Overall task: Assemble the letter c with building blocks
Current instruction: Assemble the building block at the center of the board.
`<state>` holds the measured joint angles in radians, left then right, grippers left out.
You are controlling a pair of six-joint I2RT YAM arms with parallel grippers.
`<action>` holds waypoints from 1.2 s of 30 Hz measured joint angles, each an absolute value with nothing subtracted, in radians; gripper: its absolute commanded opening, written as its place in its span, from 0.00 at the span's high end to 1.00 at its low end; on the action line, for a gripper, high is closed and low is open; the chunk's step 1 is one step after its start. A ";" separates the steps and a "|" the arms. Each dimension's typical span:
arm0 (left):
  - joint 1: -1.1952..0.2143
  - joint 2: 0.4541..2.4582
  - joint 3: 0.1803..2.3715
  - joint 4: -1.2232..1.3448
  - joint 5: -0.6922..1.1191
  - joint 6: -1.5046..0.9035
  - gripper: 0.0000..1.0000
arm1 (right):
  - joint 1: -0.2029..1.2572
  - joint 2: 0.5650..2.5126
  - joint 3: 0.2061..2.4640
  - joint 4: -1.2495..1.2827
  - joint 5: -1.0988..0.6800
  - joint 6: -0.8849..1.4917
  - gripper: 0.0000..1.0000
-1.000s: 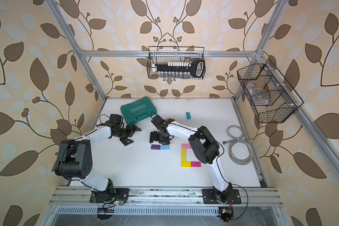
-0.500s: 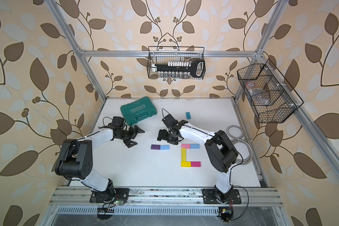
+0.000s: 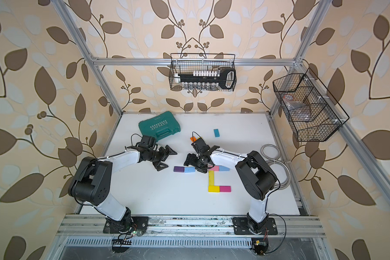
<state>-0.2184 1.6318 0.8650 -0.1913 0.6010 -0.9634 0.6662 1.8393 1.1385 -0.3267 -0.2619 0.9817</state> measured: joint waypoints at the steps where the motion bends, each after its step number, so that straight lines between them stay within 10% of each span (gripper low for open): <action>1: -0.224 1.634 0.861 -0.187 0.601 -0.968 0.01 | 0.666 1.839 1.139 -0.320 -0.264 0.984 0.12; 36: -0.302 1.681 0.837 -0.055 0.603 -1.052 0.01 | 0.666 1.848 1.098 -0.241 -0.300 1.051 0.12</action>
<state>-0.3023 1.6806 0.8368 -0.0547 0.6029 -1.0515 0.6662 1.8477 1.0981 -0.2409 -0.3004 1.0508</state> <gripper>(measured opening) 0.989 0.878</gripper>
